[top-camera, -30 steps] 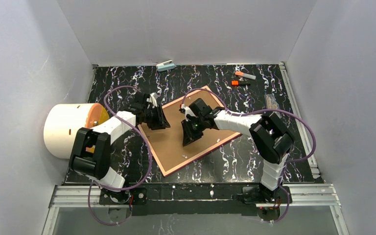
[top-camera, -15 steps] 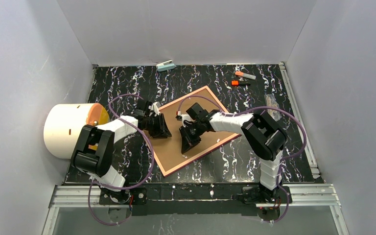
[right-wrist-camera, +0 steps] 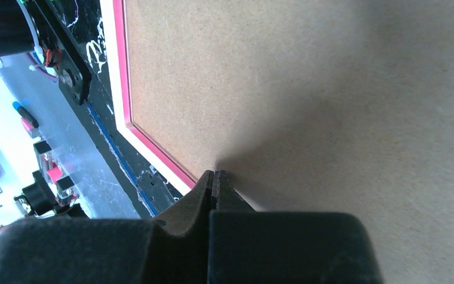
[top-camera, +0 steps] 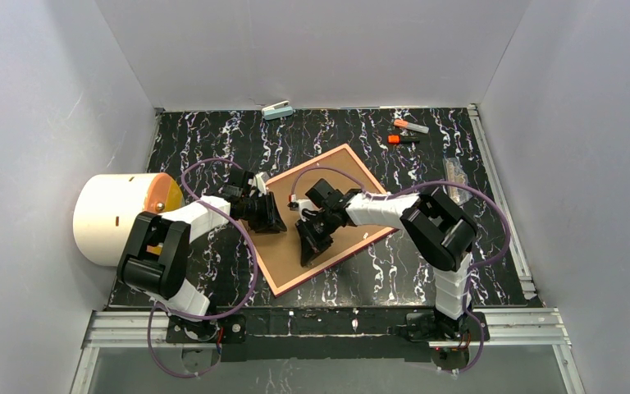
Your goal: Put the photo into the frame
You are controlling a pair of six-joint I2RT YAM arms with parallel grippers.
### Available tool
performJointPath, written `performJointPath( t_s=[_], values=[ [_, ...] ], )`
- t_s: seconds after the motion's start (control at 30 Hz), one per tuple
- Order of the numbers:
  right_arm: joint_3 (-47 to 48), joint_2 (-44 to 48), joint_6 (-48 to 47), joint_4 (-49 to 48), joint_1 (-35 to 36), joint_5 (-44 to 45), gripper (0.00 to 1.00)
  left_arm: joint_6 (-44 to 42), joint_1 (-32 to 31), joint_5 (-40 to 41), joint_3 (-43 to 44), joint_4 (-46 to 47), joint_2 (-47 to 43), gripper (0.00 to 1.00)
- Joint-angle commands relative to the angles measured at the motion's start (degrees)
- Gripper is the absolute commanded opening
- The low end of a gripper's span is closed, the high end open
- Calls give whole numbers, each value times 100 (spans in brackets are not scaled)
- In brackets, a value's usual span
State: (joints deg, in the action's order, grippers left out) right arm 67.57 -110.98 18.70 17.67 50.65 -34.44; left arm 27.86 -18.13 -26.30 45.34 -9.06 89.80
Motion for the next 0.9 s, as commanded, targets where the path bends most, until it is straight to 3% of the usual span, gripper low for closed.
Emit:
performJointPath(
  t_s=[0.0,0.27,0.6,0.87],
  values=[
    [-300,-1,-331,304,168,399,3,-153,-21,35,-81,-176,-208,28],
    [-807,120,-226,-25,167,348,4,-202,-20,93,-86,-282,-267,28],
    [-116,312,289,-252,-66,-46,20,-270,-15,249,1,-538,-448,28],
    [-200,359,360,-235,-126,-151,21,-263,-16,300,-69,-579,-547,28]
  ],
)
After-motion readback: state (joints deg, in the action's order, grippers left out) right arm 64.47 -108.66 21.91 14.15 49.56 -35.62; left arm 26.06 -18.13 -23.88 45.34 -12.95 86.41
